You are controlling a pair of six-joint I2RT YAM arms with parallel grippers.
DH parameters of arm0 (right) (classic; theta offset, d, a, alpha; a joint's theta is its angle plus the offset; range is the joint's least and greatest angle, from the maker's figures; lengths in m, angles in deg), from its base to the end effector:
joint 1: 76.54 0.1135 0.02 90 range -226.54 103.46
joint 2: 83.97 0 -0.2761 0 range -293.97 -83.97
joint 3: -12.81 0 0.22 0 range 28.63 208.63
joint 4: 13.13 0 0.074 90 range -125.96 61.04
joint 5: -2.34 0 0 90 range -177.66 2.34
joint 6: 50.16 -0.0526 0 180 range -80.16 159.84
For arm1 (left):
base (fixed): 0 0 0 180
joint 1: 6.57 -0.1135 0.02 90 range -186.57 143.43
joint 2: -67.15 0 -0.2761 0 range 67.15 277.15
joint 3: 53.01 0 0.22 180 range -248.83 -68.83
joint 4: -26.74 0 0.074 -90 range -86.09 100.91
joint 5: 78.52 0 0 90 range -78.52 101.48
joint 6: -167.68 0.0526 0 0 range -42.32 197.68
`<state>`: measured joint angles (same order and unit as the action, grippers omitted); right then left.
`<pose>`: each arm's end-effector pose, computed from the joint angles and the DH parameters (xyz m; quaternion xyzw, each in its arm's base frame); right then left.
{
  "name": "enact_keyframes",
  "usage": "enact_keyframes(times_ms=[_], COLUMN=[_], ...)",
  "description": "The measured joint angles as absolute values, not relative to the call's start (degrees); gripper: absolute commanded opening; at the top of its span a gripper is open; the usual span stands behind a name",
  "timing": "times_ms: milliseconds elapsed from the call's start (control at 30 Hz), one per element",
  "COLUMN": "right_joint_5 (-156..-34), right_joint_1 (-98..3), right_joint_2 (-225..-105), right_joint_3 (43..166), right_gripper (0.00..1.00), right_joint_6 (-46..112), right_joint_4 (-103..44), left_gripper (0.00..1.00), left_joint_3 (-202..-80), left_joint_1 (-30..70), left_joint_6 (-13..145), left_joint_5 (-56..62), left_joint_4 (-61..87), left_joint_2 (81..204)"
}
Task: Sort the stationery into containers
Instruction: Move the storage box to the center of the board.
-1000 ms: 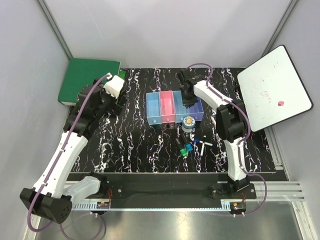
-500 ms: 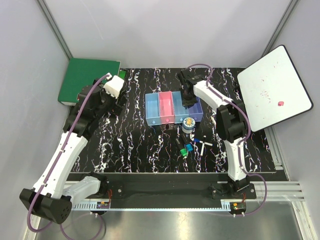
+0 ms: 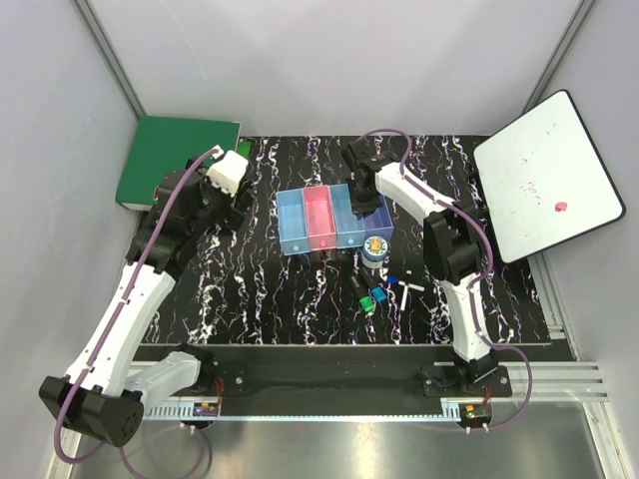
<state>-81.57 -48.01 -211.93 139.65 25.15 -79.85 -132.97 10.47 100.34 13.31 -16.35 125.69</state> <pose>0.4045 0.2136 0.2099 -0.1079 0.9741 0.0222 0.1976 0.1901 -0.0565 0.3826 0.2725 0.7812 0.0407 0.5602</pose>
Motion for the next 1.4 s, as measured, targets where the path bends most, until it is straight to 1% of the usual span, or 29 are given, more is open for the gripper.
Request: enact_keyframes(times_ms=[767,1267,1300,1333,1367,1400], right_joint_5=[-81.31,-81.26,-81.28,-81.33,-81.42,-81.72], right_joint_1=[-48.14,-51.07,-51.11,-51.13,-51.13,-51.15], right_joint_2=[-212.93,-209.79,-209.7,-209.68,-209.66,-209.66], right_joint_3=[140.59,135.39,135.26,135.22,135.22,135.22], right_gripper=[0.0,0.0,0.03,0.2,0.32,0.41], right_joint_6=[21.36,18.98,18.98,19.0,19.03,19.16], right_joint_4=[-80.31,-78.1,-78.04,-77.97,-77.93,-77.88], left_gripper=[0.99,0.99,0.99,0.99,0.99,0.99], left_joint_3=[-132.91,-133.08,-133.24,-133.37,-133.52,-133.63], left_joint_1=[10.47,10.64,10.69,10.69,10.73,10.73], left_joint_6=[102.26,102.28,102.28,102.28,102.28,102.3], left_joint_5=[13.16,11.3,11.21,11.17,11.15,11.15], left_joint_4=[-15.52,-15.15,-15.13,-15.11,-15.09,-15.02], left_joint_2=[125.54,128.4,128.53,128.64,128.69,128.75])
